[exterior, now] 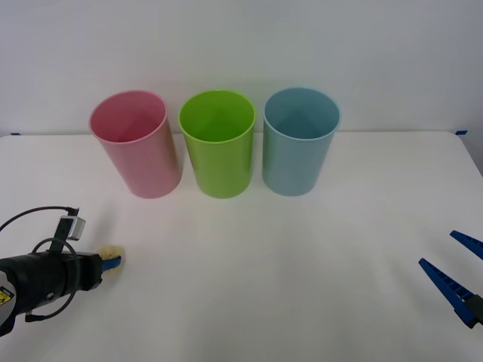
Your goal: Put cans in the blue bin and PET bottles in the pink bin and trash in the green bin.
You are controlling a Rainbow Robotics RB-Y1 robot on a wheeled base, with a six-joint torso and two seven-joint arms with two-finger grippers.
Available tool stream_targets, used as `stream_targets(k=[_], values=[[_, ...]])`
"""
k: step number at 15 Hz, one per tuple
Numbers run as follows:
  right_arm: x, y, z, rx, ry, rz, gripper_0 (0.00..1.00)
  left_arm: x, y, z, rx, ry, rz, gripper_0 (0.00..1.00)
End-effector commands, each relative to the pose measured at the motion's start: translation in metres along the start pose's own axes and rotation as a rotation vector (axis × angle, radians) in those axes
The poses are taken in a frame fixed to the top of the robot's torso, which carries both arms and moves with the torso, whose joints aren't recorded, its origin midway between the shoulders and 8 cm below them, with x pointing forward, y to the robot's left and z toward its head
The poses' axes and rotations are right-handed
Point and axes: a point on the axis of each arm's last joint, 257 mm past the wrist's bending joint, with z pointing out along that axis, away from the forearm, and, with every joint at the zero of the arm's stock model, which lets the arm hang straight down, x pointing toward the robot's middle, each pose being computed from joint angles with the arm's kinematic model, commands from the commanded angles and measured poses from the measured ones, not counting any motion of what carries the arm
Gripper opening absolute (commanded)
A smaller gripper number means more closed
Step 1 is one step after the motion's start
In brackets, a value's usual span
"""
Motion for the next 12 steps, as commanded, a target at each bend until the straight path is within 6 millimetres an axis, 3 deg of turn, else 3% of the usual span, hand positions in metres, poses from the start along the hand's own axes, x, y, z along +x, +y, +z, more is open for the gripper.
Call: stream_targets(k=[1,12], values=[[0.000,0.000,0.000,0.000,0.000,0.000,1.00,-0.001,-0.002,0.000,0.007,-0.003,-0.008,0.00],[0.000,0.000,0.000,0.000,0.000,0.000,1.00,-0.010,-0.026,-0.019,0.171,-0.071,0.081,0.00]])
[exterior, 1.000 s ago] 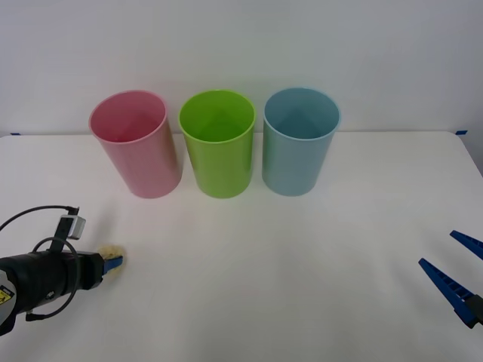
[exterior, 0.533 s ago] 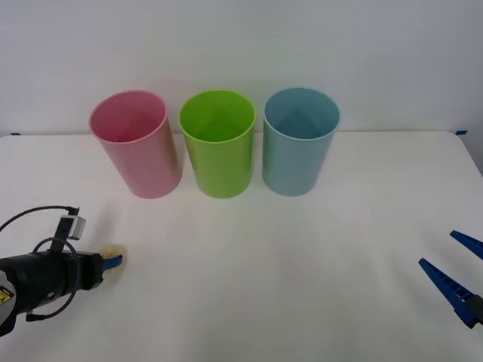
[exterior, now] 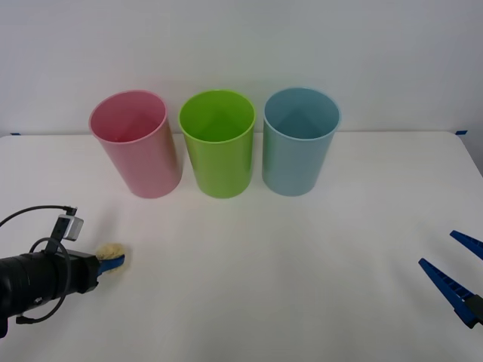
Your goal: Put cans in the blue bin and PET bottles in the pink bin and trash in the green bin.
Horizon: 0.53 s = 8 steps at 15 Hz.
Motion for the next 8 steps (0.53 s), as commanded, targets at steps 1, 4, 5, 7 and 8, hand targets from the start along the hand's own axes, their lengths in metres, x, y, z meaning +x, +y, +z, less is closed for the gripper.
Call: stream_targets(k=[1,4,5,7,8], values=[[0.000,0.000,0.000,0.000,0.000,0.000,1.00,-0.005,-0.009,-0.003,0.044,-0.028,0.022,0.00],[0.000,0.000,0.000,0.000,0.000,0.000,1.00,-0.016,-0.027,-0.008,0.111,-0.070,0.064,0.00],[0.000,0.000,0.000,0.000,0.000,0.000,1.00,-0.023,-0.030,-0.011,0.124,-0.095,0.090,0.00],[0.000,0.000,0.000,0.000,0.000,0.000,1.00,-0.029,-0.040,-0.017,0.155,-0.123,0.109,0.00],[0.000,0.000,0.000,0.000,0.000,0.000,1.00,-0.033,-0.049,-0.020,0.188,-0.134,0.092,0.00]])
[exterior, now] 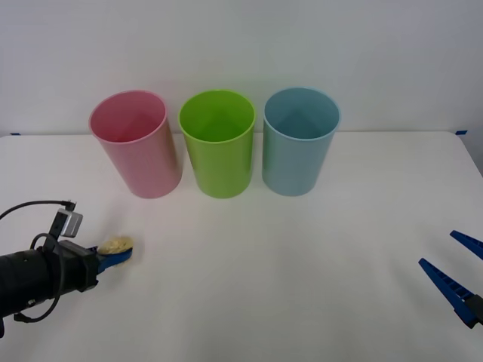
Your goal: Put cans in the blue bin and PET bottles in the pink bin and trash in the green bin.
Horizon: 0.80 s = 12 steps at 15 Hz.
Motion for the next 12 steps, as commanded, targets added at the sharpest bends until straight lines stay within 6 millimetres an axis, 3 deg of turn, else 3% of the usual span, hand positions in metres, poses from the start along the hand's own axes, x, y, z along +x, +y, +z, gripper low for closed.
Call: stream_targets(k=[1,4,7,12], values=[[0.000,0.000,0.000,0.000,0.000,0.000,1.00,-0.018,-0.024,-0.003,0.076,-0.046,-0.016,0.00],[0.000,0.000,0.000,0.000,0.000,0.000,1.00,-0.044,-0.053,-0.011,0.172,-0.109,-0.032,0.00],[0.000,0.000,0.000,0.000,0.000,0.000,1.00,-0.072,-0.070,-0.022,0.231,-0.184,-0.016,0.00],[0.000,0.000,0.000,0.000,0.000,0.000,1.00,-0.118,-0.082,-0.044,0.256,-0.299,-0.003,0.00]])
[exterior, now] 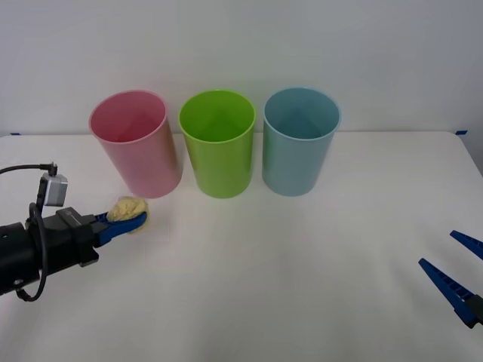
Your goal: Put cans in the blue bin and PET bottles in the pink bin and trash in the green bin.
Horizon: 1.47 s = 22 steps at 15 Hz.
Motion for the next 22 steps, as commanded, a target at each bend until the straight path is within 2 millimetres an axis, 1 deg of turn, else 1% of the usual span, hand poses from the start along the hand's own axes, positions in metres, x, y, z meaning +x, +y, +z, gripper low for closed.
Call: stream_targets(k=[1,2,6,8,11,13,15,20,22], values=[[0.000,0.000,0.000,0.000,0.000,0.000,1.00,-0.028,-0.014,-0.001,0.022,-0.077,-0.006,0.00],[0.000,0.000,0.000,0.000,0.000,0.000,1.00,-0.035,-0.019,0.000,0.033,-0.101,-0.015,0.00],[0.000,0.000,0.000,0.000,0.000,0.000,1.00,-0.070,-0.027,0.000,0.005,-0.191,0.028,0.00],[0.000,0.000,0.000,0.000,0.000,0.000,1.00,-0.096,-0.030,-0.002,-0.030,-0.262,0.055,0.00],[0.000,0.000,0.000,0.000,0.000,0.000,1.00,-0.122,-0.040,-0.004,-0.045,-0.310,0.047,0.00],[0.000,0.000,0.000,0.000,0.000,0.000,1.00,-0.135,-0.045,0.004,-0.040,-0.334,0.033,0.00],[0.000,0.000,0.000,0.000,0.000,0.000,1.00,-0.150,-0.045,0.013,-0.052,-0.365,0.044,0.00],[0.000,0.000,0.000,0.000,0.000,0.000,1.00,-0.185,-0.034,0.038,-0.052,-0.401,0.040,0.00],[0.000,0.000,0.000,0.000,0.000,0.000,1.00,-0.190,-0.032,0.047,-0.045,-0.393,0.013,0.00]])
